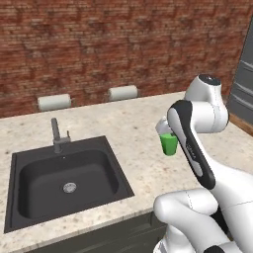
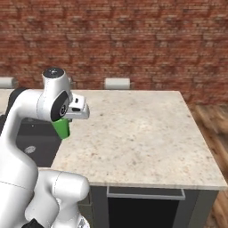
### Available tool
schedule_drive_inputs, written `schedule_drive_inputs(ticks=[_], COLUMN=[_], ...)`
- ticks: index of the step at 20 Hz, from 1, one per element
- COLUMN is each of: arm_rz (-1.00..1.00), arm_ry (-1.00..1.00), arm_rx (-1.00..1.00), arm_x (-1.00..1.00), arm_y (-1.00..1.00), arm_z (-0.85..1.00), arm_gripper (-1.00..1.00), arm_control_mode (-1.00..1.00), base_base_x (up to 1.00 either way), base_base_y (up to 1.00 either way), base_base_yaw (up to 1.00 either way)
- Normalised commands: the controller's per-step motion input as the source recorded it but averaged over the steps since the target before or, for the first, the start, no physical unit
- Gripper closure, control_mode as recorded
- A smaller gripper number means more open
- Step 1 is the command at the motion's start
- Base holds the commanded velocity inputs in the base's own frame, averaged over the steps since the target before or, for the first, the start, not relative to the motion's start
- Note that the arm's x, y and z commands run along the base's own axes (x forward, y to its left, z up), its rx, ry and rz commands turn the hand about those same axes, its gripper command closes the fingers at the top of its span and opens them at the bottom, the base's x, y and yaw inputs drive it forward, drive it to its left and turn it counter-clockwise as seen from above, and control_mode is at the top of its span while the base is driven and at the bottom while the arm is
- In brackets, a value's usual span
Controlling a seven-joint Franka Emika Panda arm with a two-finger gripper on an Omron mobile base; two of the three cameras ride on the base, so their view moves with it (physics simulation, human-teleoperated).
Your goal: Pick the cup and bowl from the counter and place them on the counter next to the sink.
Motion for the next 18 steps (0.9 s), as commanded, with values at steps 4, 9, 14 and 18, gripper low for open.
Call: schedule_drive_inputs(ticks=[4,9,14,18], arm_rz=[0.0,0.0,0.0,0.0], arm_ry=[0.0,0.0,0.0,0.0], arm_rx=[0.0,0.0,0.0,0.0], arm_x=[0.0,0.0,0.0,0.0], arm_y=[0.0,0.0,0.0,0.0], arm_z=[0.0,0.0,0.0,0.0], arm_gripper=[1.0,1.0,1.0,1.0], arm_control_mode=[1.0,1.0,1.0,1.0], base_base_x=[0.08,0.0,0.0,0.0], base_base_y=[-0.02,0.0,0.0,0.0], base_base_yaw=[0.06,0.0,0.0,0.0])
